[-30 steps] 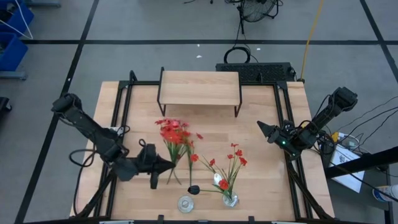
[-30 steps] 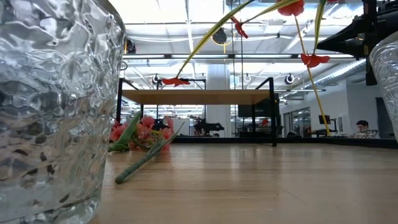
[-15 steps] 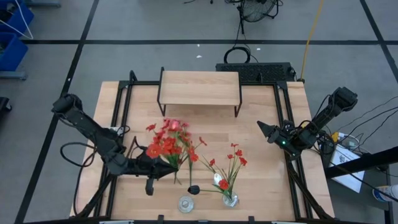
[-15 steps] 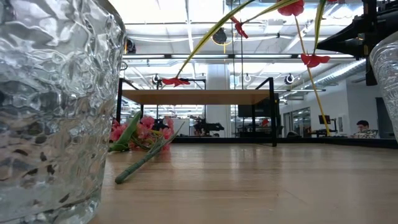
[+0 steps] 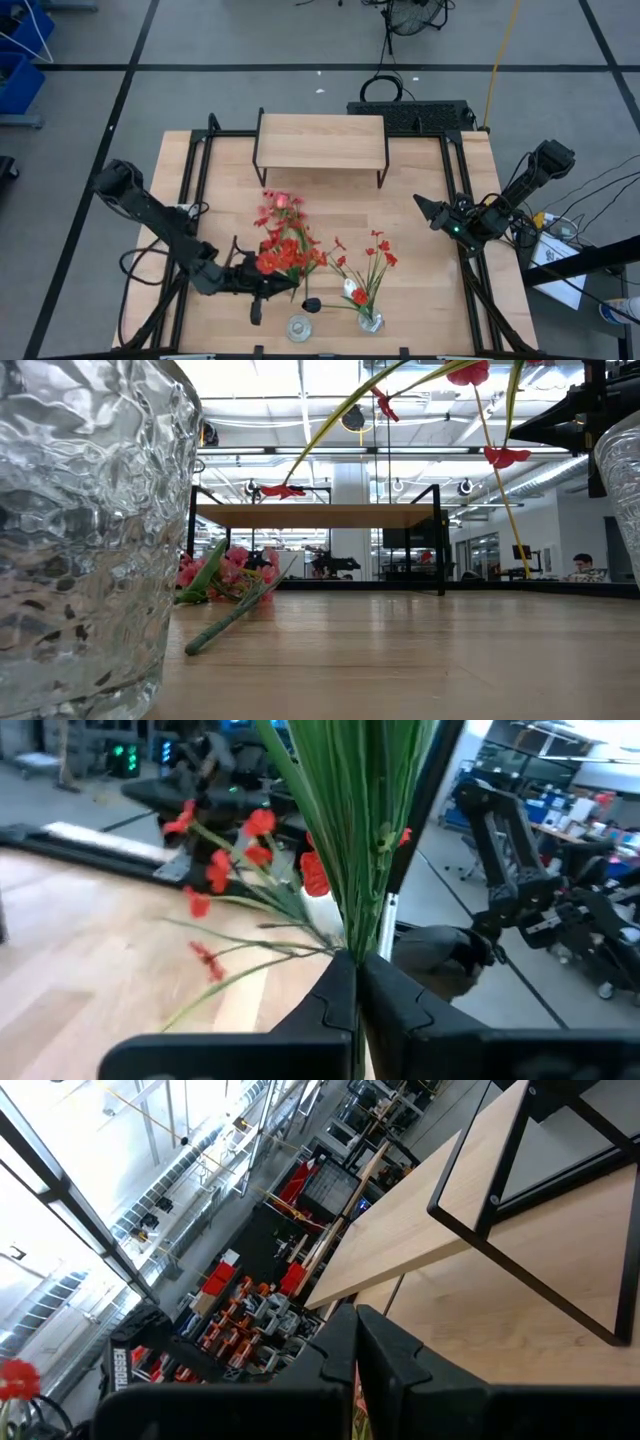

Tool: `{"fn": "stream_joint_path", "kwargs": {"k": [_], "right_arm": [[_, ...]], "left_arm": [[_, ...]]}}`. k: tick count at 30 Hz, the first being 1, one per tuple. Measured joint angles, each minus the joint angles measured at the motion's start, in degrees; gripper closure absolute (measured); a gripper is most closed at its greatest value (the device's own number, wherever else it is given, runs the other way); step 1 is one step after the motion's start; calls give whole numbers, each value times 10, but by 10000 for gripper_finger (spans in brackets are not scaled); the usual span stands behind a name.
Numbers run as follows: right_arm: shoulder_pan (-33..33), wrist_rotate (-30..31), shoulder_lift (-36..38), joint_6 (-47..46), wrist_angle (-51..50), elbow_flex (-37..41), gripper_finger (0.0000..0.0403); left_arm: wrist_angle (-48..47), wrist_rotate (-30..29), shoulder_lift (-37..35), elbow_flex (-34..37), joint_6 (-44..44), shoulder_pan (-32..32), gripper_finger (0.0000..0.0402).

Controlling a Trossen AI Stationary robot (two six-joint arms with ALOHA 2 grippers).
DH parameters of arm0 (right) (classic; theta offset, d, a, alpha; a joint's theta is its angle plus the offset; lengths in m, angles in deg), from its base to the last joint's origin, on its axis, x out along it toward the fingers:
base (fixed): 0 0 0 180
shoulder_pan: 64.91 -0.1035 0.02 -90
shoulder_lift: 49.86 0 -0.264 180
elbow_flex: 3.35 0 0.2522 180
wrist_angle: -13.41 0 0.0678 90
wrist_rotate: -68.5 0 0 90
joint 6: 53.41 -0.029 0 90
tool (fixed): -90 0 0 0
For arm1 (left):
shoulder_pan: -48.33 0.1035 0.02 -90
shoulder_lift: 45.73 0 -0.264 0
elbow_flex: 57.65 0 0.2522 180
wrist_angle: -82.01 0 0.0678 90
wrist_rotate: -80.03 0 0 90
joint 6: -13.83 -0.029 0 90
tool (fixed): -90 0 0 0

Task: Pick and place flowers into a vace then onto a shelf
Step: Put the orange flowers into the left transparent vase

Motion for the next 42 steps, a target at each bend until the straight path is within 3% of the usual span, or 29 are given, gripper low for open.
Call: {"fn": "stream_joint_path", "kwargs": {"k": [4,13,30,42], "right_arm": [[0,0,0,0,0,0,399],[0,0,0,0,0,0,399],[0,0,0,0,0,0,399],[0,0,0,0,0,0,399]], "left_arm": [[32,19,14,0,-65,-3,390],[32,60,30,0,-63,-23,390],[193,71,126,5,-76,-30,391],[188,67,150,5,-45,-30,395]]}}
